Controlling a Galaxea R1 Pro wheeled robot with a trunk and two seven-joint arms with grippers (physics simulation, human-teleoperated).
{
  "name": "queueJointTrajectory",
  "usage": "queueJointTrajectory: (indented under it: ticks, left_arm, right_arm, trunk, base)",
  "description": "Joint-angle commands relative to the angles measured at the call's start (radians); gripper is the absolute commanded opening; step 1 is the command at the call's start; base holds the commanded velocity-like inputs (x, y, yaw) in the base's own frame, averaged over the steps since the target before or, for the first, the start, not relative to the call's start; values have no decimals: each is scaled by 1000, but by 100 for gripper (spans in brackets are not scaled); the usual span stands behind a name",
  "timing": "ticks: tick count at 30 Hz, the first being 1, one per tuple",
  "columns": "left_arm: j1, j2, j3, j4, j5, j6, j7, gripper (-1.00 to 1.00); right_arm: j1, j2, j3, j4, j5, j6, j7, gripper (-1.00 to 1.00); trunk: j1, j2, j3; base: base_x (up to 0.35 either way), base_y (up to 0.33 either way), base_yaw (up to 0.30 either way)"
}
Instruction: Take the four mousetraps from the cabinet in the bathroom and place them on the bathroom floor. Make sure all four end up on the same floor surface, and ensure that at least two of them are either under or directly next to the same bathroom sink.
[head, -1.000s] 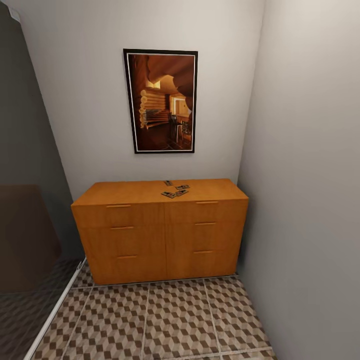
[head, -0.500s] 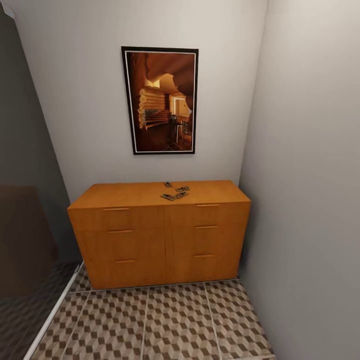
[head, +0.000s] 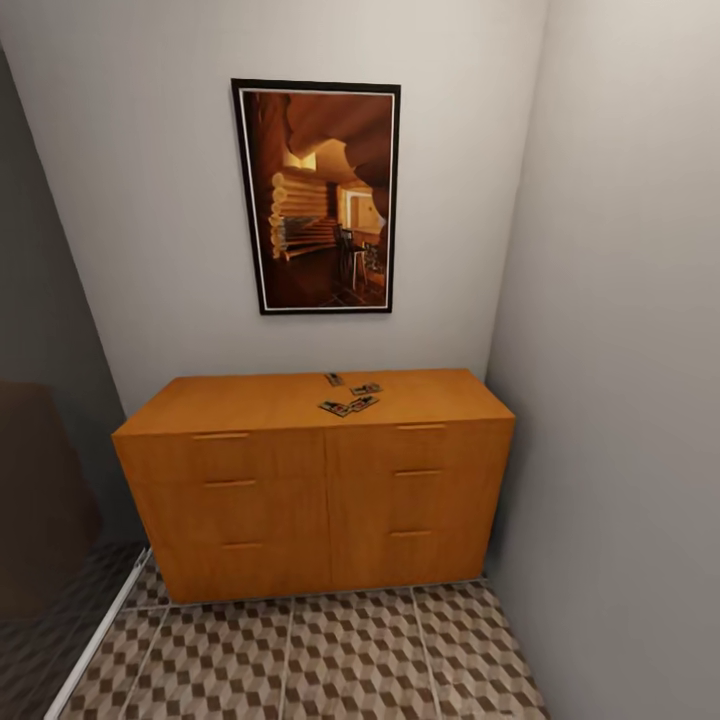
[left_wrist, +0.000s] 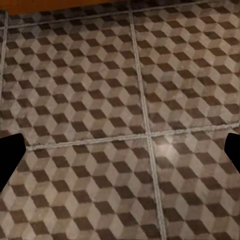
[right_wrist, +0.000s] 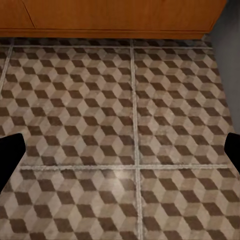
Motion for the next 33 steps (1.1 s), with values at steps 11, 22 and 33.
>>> queueJointTrajectory:
  ticks: [11,22,33]
  left_arm:
    - [0,0,-3,2,1,-3,0,100]
    - [0,0,-3,2,1,-3,0,100]
    - [0,0,-3,2,1,-3,0,100]
  right_arm:
    - [-1,0,2,0,10,0,-9,100]
    - [-1,2,2,0,10,1,-9,100]
    - [-1,2,2,0,10,2,-9,100]
  trunk:
    - [0,0,-1]
    - [0,0,-1]
    - [0,0,-1]
  base:
    - [80,0,0]
    - [2,0,0]
    - [-125,0,0]
